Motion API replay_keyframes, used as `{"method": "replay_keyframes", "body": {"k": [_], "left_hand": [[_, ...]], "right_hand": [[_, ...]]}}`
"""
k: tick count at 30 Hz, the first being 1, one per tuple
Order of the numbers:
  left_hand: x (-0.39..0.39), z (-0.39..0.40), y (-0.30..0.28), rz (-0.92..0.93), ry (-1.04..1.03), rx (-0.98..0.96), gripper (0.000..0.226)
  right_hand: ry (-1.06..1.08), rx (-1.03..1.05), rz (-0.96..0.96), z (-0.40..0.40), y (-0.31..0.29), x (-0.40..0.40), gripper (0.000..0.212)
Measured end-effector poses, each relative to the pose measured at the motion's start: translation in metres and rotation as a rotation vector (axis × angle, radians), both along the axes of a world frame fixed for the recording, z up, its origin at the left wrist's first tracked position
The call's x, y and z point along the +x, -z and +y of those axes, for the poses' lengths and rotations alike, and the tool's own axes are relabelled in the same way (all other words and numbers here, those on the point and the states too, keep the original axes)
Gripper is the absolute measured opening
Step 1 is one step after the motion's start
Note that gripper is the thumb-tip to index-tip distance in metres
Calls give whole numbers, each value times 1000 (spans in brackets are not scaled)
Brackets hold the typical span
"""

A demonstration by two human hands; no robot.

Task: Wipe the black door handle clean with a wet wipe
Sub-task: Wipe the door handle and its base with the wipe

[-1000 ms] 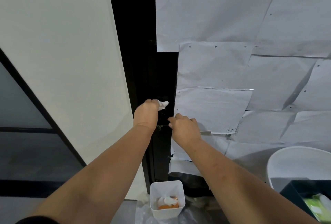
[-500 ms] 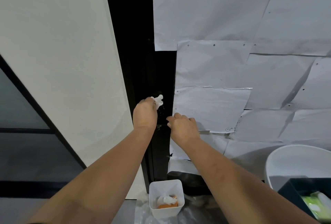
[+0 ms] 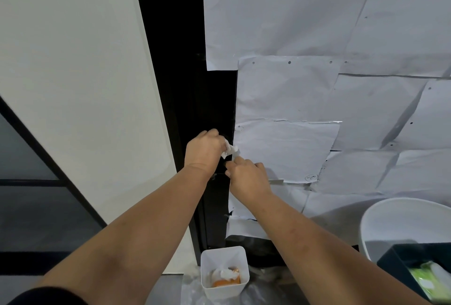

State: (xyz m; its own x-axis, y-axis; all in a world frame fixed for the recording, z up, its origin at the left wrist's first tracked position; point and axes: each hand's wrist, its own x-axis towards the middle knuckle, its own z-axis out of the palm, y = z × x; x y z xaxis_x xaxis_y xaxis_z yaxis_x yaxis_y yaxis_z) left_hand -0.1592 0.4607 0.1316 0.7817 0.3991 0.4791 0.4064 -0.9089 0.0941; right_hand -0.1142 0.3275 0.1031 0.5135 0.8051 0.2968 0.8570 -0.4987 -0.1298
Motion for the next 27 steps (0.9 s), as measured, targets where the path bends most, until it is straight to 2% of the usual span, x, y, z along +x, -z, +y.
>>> {"method": "replay_keyframes", "body": {"k": [5,9,12,15,20,24,27], "left_hand": [[4,-3,7,-110,-35,-39,15],[6,-5,10,-15,-41,1,21],[9,-6,5,59,-45,-18,9],[3,-7,4,57,-56,-29,9],[-12,-3,11,-50,-160,-134,13],[-19,1,14,15,-269,-170,4],[-20,0,13,32,-347,-252,18]], "right_hand": [[15,-7,-6,2,2,0,21],[23,-7,-3,3,3,0,18],[18,-8,6,2,0,0,18],[9,-16,8,0,-2,-1,19],[7,-9,32,0,-2,-2,25],[16,-28,48,0,-2,-2,29],[16,-32,54,1,-2,-3,30]]}}
